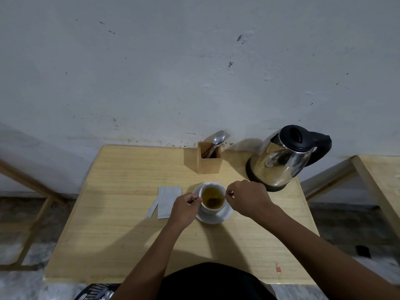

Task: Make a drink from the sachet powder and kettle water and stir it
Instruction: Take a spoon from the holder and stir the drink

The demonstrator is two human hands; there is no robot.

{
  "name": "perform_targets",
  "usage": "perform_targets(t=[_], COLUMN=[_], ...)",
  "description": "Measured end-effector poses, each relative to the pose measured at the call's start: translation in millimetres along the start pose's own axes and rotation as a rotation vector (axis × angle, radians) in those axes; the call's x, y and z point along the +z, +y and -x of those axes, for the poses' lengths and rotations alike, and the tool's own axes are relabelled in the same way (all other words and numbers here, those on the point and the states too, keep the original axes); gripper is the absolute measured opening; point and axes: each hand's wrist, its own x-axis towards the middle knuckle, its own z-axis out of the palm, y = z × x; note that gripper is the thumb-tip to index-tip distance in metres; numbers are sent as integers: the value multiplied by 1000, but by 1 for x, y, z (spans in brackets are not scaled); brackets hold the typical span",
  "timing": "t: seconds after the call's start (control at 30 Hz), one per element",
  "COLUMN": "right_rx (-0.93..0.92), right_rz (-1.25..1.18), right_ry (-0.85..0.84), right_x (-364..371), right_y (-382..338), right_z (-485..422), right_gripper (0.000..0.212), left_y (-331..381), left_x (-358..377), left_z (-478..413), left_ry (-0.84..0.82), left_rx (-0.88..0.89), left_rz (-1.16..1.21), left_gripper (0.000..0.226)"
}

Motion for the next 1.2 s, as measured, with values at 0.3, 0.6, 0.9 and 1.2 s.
perform_targets(t=[0.3, 0.6, 0.9, 1.2], right_rx=[119, 238, 278, 325], right_rz=[-363, -664, -789, -858], right_ry=[222, 282, 299, 331], right_x=[37, 77, 88, 97], right_y=[21, 12, 2, -8], right_z=[51, 77, 83, 87], right_gripper=[18, 19, 21, 22], left_y=[-1, 2, 3, 4], left_x=[0, 1, 2, 1], left_z=[0, 3, 4, 3], left_ry=[9, 26, 30, 29], left_rx=[13, 19, 19, 15], left_rz=[24, 37, 31, 32], left_gripper=[13, 11, 9, 10])
